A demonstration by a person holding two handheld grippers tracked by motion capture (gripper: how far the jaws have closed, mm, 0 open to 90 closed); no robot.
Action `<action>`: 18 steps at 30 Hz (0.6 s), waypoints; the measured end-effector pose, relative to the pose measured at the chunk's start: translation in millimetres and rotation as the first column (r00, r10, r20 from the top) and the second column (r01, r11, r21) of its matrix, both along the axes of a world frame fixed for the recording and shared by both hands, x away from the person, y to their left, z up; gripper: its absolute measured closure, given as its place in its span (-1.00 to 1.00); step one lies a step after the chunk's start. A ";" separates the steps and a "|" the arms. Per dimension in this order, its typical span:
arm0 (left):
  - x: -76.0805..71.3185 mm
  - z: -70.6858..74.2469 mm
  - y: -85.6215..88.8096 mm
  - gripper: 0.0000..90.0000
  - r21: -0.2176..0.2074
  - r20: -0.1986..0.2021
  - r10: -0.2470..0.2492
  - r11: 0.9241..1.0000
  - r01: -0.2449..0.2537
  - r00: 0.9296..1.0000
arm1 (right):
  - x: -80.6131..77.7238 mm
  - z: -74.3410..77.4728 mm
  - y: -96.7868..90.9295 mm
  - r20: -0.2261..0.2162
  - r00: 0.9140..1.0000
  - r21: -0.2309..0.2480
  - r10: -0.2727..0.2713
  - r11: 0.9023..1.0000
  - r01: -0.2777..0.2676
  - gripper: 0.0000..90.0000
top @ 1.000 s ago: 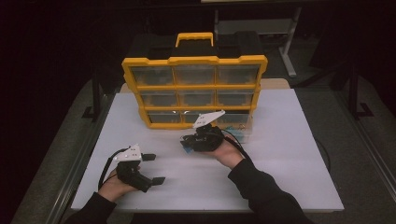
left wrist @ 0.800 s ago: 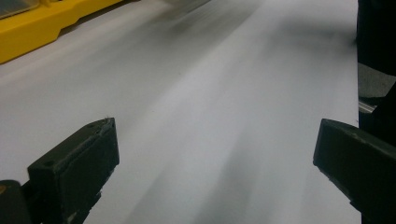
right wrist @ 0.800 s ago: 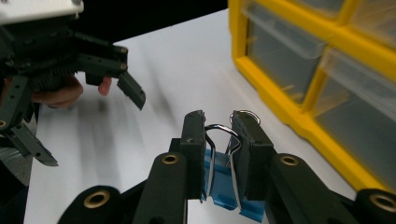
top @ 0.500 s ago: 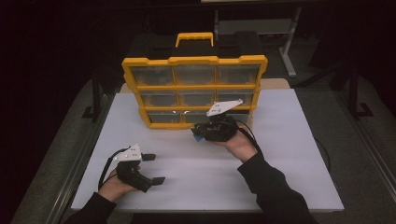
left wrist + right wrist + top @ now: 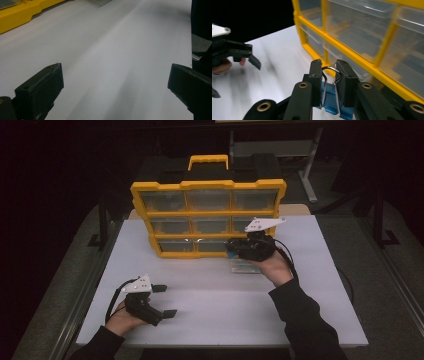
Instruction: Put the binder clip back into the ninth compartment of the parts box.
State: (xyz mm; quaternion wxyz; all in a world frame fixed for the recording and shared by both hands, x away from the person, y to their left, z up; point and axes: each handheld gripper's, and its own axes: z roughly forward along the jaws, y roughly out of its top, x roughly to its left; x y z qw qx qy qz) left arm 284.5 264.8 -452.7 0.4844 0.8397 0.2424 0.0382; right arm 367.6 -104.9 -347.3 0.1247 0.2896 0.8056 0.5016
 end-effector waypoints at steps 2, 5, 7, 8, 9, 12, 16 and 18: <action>0.1 -0.1 -0.3 -1.00 0.000 -0.001 0.000 1.000 0.000 1.000 | 2.3 -1.0 -6.0 -0.001 1.000 0.002 -0.020 1.000 0.020 0.64; 0.2 -0.4 -0.1 -1.00 0.004 0.001 0.000 1.000 0.000 1.000 | 6.8 -4.6 -13.8 -0.001 0.999 -0.006 -0.047 0.999 0.047 0.64; -0.1 -0.2 -0.1 -1.00 0.002 0.000 0.001 1.000 -0.001 1.000 | 10.3 -8.0 -18.6 -0.009 0.998 -0.008 -0.066 0.998 0.066 0.63; -0.2 -0.2 -0.1 -1.00 0.003 0.000 0.001 1.000 -0.001 1.000 | 11.6 -9.9 -20.7 -0.011 0.997 -0.012 -0.075 0.997 0.075 0.63; -0.4 -0.4 -0.4 -1.00 0.003 0.000 0.001 1.000 -0.001 1.000 | 12.8 -11.8 -22.4 -0.015 0.997 -0.016 -0.080 0.997 0.080 0.63; -1.0 -0.3 -0.4 -1.00 0.003 0.001 0.000 1.000 0.000 1.000 | 16.7 -18.2 -25.1 -0.034 0.995 -0.030 -0.092 0.995 0.091 0.62; -0.5 -0.2 -0.6 -1.00 0.003 0.001 0.001 1.000 -0.001 1.000 | 19.3 -24.2 -26.3 -0.045 0.994 -0.038 -0.098 0.995 0.097 0.49; -0.3 0.1 -0.7 -1.00 0.002 0.002 -0.003 1.000 0.003 1.000 | 19.2 -25.1 -26.2 -0.052 0.994 -0.040 -0.099 0.995 0.096 0.33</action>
